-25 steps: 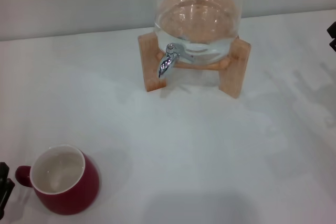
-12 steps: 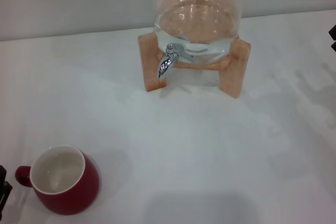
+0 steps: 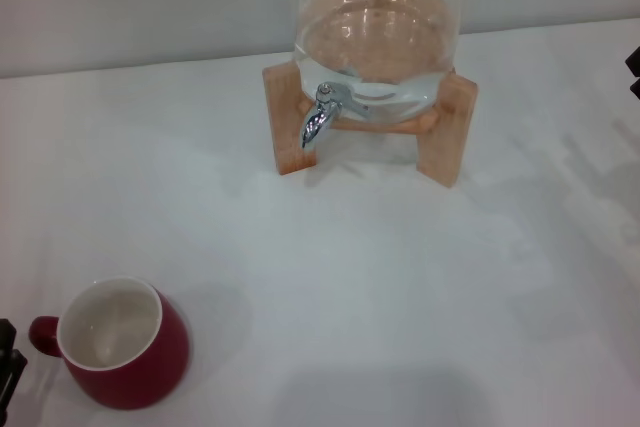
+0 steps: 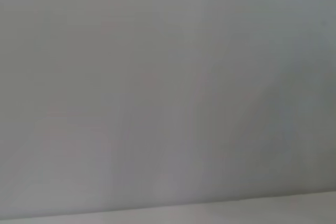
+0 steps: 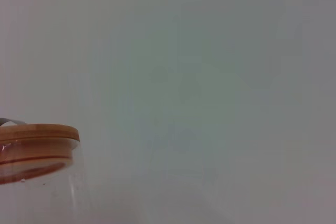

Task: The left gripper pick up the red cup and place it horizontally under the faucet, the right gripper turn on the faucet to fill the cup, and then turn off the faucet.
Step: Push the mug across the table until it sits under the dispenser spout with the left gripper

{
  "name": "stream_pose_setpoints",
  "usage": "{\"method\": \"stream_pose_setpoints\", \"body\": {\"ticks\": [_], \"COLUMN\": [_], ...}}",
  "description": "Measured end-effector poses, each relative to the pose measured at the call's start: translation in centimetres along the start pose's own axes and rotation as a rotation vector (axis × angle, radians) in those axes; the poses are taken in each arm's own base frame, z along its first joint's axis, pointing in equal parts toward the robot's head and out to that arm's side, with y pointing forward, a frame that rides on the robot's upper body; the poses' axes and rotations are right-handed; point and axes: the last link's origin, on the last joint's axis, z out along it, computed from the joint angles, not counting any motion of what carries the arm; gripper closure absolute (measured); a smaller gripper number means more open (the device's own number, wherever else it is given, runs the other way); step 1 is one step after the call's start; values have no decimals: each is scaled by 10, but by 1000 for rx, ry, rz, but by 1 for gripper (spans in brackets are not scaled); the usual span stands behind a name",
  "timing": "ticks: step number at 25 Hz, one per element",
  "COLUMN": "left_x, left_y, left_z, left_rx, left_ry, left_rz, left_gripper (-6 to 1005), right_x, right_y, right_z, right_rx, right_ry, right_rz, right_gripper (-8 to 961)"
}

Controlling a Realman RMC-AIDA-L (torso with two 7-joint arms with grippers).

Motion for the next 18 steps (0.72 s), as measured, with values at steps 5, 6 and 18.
{"method": "stream_pose_setpoints", "body": {"ticks": [5, 6, 18], "left_x": [-1, -1, -3], "left_y": [0, -1, 3], "left_z": [-3, -3, -7], "left_rx": [7, 8, -8], "left_ry": [-6, -7, -18], "left_rz": [-2, -2, -4], "left_gripper": [130, 130, 130], "right_x": [0, 0, 0], "right_y": [0, 0, -1], "right_z": [0, 0, 1], "right_rx": [1, 1, 4], "right_ry": [2, 2, 2], "right_rz": [0, 0, 0], "right_gripper": [91, 91, 91]}}
